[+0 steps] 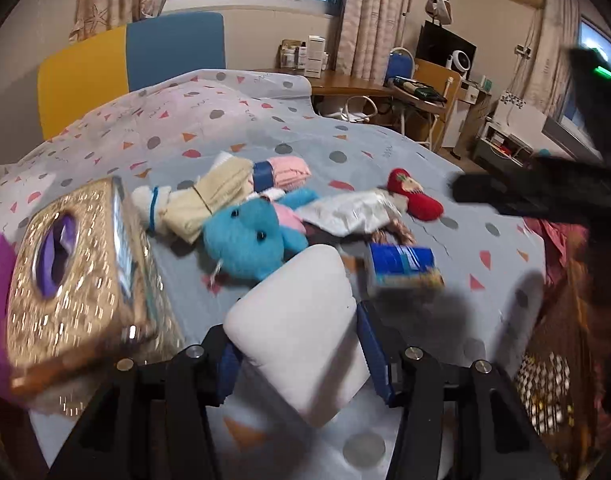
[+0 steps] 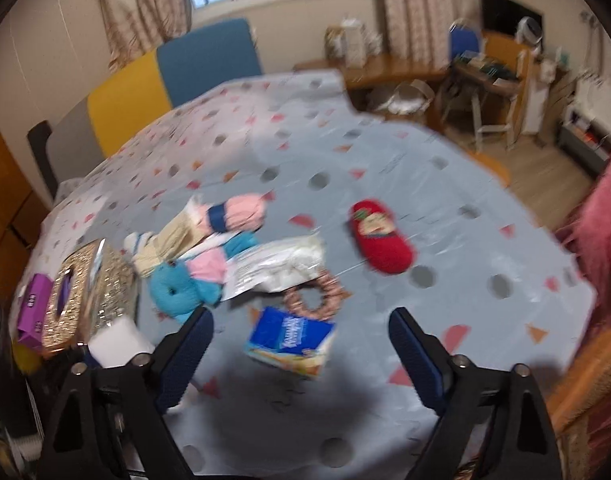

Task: Organize soft objects
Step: 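Reach the left tool to the white sponge and grasp it, then grasp the beige rolled cloth with the right tool while the left tool holds the sponge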

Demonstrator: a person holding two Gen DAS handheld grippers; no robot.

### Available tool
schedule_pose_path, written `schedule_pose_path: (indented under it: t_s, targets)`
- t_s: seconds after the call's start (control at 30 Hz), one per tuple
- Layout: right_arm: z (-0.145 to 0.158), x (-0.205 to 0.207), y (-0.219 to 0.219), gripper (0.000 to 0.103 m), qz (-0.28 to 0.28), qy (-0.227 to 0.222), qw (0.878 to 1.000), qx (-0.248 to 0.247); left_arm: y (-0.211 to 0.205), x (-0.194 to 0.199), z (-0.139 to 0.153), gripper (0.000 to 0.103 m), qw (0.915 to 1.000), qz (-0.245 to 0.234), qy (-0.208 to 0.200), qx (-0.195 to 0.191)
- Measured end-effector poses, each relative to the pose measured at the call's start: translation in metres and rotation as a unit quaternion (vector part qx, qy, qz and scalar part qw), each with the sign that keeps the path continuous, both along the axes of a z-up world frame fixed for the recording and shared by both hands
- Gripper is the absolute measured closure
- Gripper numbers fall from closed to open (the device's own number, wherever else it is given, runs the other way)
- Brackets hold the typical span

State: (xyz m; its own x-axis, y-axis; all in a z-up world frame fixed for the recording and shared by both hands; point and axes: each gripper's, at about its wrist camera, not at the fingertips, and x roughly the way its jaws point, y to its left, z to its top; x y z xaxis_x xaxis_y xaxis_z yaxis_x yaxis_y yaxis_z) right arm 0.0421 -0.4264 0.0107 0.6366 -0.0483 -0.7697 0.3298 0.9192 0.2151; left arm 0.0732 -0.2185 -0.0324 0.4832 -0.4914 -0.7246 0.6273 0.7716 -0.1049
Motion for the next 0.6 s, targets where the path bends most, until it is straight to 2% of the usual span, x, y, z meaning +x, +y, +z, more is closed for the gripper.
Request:
schedule_pose_path:
  t_s: [0.1, 0.17, 0.27, 0.4, 0.47, 0.6]
  targets:
    - [-0.011, 0.02, 0.006, 0.015, 0.023, 0.019, 0.999, 0.029, 0.009, -0.008, 0.0, 0.049, 1.0, -0.004, -0.005, -0.001]
    - [-0.014, 0.03, 0.011, 0.02, 0.036, 0.023, 0.998, 0.04, 0.017, -0.013, -0.001, 0.049, 1.0, -0.004, -0.004, -0.001]
    - [-0.02, 0.05, 0.024, 0.022, 0.072, 0.034, 0.995, 0.06, 0.031, -0.017, -0.004, 0.049, 1.0, 0.0, 0.004, -0.002]
    - [-0.025, 0.076, 0.048, 0.022, 0.11, 0.044, 0.992, 0.049, 0.045, -0.025, -0.006, 0.049, 0.9999, 0.004, 0.008, -0.004]
    - [-0.026, 0.089, 0.06, 0.029, 0.126, 0.052, 0.99, 0.041, 0.052, -0.03, -0.005, 0.049, 1.0, 0.0, 0.006, -0.006]
    - [-0.019, 0.119, 0.08, 0.029, 0.143, 0.042, 0.988, 0.034, 0.064, -0.038, -0.003, 0.049, 0.9999, -0.007, 0.0, -0.009]
